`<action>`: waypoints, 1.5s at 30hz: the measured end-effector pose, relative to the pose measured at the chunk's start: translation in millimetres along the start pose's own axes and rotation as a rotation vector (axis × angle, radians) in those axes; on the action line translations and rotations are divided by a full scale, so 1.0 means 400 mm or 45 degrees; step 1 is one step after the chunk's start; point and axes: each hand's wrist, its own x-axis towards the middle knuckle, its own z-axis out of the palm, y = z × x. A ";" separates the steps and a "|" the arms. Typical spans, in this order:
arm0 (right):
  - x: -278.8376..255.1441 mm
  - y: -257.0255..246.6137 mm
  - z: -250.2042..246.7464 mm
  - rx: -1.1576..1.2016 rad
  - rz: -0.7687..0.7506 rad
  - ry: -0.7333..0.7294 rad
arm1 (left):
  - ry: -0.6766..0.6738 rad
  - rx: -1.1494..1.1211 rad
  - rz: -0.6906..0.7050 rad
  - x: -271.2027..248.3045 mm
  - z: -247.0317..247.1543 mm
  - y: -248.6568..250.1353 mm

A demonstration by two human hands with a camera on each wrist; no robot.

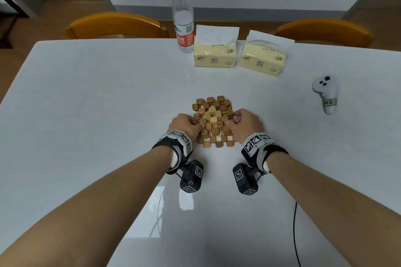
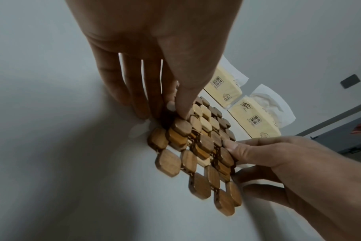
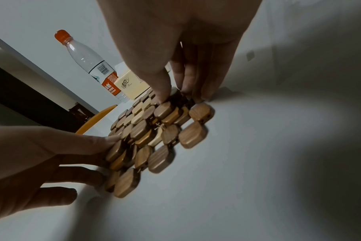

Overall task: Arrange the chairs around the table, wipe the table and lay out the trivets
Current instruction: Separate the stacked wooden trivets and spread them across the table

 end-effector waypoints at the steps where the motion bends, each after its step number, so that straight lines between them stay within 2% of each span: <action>1: 0.000 -0.002 -0.002 -0.008 0.002 0.018 | 0.009 -0.008 -0.003 -0.001 -0.001 0.000; 5: -0.010 0.000 0.003 -0.008 0.022 0.061 | 0.043 -0.029 0.018 -0.006 -0.001 -0.006; 12: -0.017 -0.005 0.000 -0.008 -0.052 0.096 | 0.035 -0.043 0.026 -0.012 -0.001 -0.005; 18: -0.056 -0.011 -0.016 0.262 -0.044 0.143 | 0.135 -0.289 0.113 -0.048 -0.022 -0.002; 24: -0.153 0.002 -0.039 0.499 -0.109 0.080 | -0.063 -0.546 0.143 -0.119 -0.047 -0.045; 28: -0.218 0.000 -0.025 0.607 -0.153 -0.018 | -0.229 -0.850 0.049 -0.180 -0.045 -0.092; 32: -0.244 0.002 -0.004 0.586 -0.201 -0.166 | -0.122 -0.952 -0.003 -0.212 -0.035 -0.147; 37: -0.219 0.008 0.007 0.637 -0.056 -0.128 | 0.018 -1.015 0.003 -0.272 -0.060 -0.221; 39: -0.229 -0.014 0.019 0.696 -0.062 -0.251 | 0.038 -0.993 0.016 -0.311 -0.075 -0.253; 42: -0.283 -0.068 0.056 0.654 -0.146 -0.627 | 0.029 -0.980 0.004 -0.379 -0.082 -0.313; 45: -0.365 -0.116 0.103 0.557 -0.225 -0.902 | 0.149 -1.010 -0.073 -0.438 -0.085 -0.371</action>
